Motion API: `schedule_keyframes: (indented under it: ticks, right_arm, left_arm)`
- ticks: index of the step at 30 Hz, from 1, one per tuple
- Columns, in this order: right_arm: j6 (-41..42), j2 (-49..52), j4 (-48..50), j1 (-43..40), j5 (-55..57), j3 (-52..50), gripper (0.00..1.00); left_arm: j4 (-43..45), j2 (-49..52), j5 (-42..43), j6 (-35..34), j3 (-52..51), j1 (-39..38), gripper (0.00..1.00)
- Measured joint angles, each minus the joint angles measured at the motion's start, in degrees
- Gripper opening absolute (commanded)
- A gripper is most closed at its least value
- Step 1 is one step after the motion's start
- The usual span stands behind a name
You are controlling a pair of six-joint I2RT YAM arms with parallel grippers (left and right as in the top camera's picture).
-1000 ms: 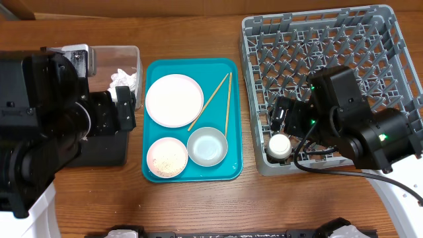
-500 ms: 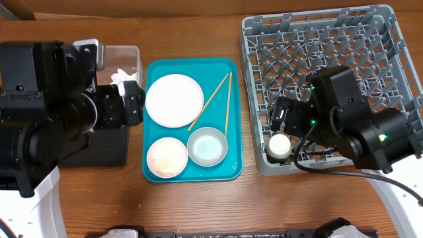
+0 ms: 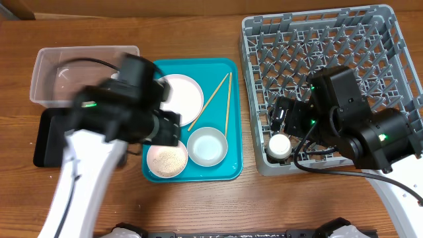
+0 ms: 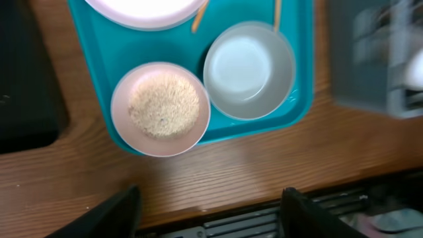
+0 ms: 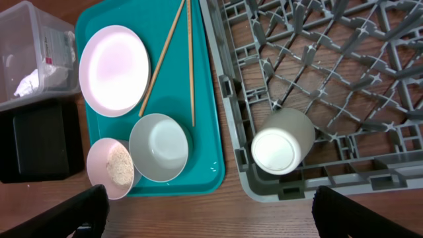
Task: Sort waste into correct bins and load items into the dishwasher
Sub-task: 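Grasp the pink bowl of rice with the left gripper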
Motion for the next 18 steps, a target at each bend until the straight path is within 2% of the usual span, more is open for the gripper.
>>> schedule_keyframes:
  ticks: [1,4,7,12,16,17,18]
  right_arm:
    - [0.02,0.0,0.07,0.0,-0.02,0.0,1.0]
    - [-0.02,0.0,0.02,0.0,-0.02,0.0,1.0]
    - [0.0,0.0,0.02,0.0,-0.04,0.0,1.0]
    - [-0.02,0.0,0.02,0.0,-0.02,0.0,1.0]
    - [-0.02,0.0,0.04,0.0,0.0,0.0,1.0]
    - [0.0,0.0,0.0,0.02,-0.02,0.0,1.0]
    - [0.0,0.0,0.02,0.0,0.0,0.0,1.0]
  left_arm:
    - [2.4,0.02,-0.48,-0.35,-3.87,-1.18,0.59]
    - [10.88,0.02,-1.81,-1.33,-15.91,-5.27,0.55]
    - [19.1,0.11,-2.43,-2.05,-27.06,-8.57,0.72]
    - [31.54,-0.2,-3.13,-1.7,-39.08,-8.87,0.78]
    - [37.86,-0.2,-4.26,-1.46,-42.82,-8.87,0.75]
    - [38.84,-0.2,-4.79,-1.46,-43.06,-8.87,0.73]
    - [39.45,-0.2,-5.2,-1.33,-43.1,-8.87,0.66]
